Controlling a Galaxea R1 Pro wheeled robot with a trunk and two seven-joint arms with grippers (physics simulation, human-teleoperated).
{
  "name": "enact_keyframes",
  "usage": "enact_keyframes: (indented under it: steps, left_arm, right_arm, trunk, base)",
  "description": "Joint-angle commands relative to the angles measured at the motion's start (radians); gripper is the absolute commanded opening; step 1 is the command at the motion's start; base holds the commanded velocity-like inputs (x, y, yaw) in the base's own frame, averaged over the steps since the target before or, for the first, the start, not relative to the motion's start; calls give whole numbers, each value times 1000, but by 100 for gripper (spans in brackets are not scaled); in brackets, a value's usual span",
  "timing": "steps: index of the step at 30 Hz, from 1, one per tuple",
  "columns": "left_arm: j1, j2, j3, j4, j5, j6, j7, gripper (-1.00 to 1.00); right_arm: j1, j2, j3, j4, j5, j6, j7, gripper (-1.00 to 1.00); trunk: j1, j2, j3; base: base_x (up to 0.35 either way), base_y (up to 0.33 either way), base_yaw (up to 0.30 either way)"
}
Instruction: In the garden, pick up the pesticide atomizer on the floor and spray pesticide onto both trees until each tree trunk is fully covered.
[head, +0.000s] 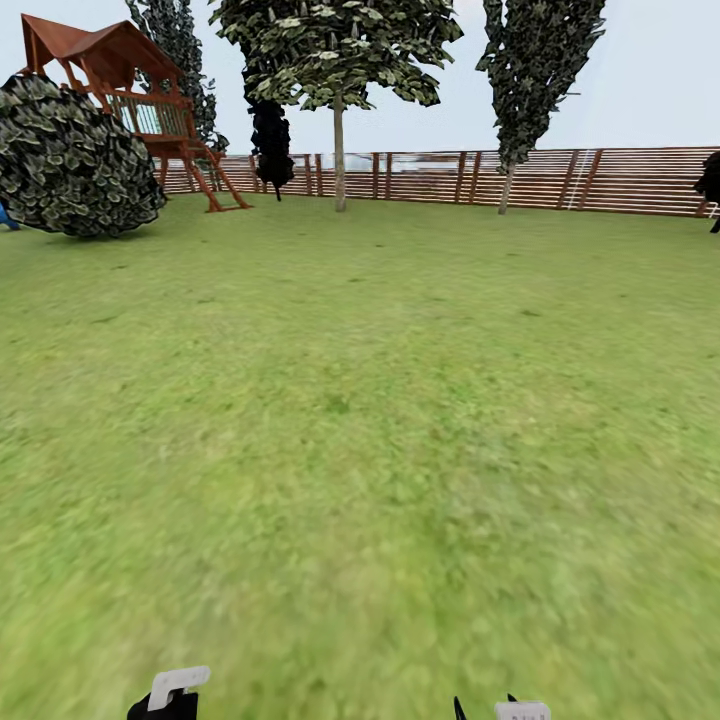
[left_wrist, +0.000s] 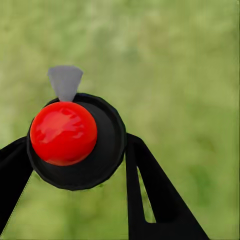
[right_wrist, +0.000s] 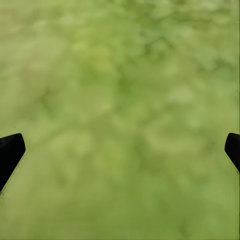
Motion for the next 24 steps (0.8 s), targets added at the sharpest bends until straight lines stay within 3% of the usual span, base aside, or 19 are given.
enact_keyframes:
  steps: [1,24]
  left_arm:
    - [0,-1,-1,0,-1,0,0,-100]
    - [1,0,0,1,-1,0,-1,-100]
  right_arm:
    - [0,0,0,0,0,0,0,100]
    - [0,0,0,0,0,0,1,100]
  trunk:
    - [0,0,0]
    - [0,0,0]
  base:
    - [339,0,0]
    - [339,0,0]
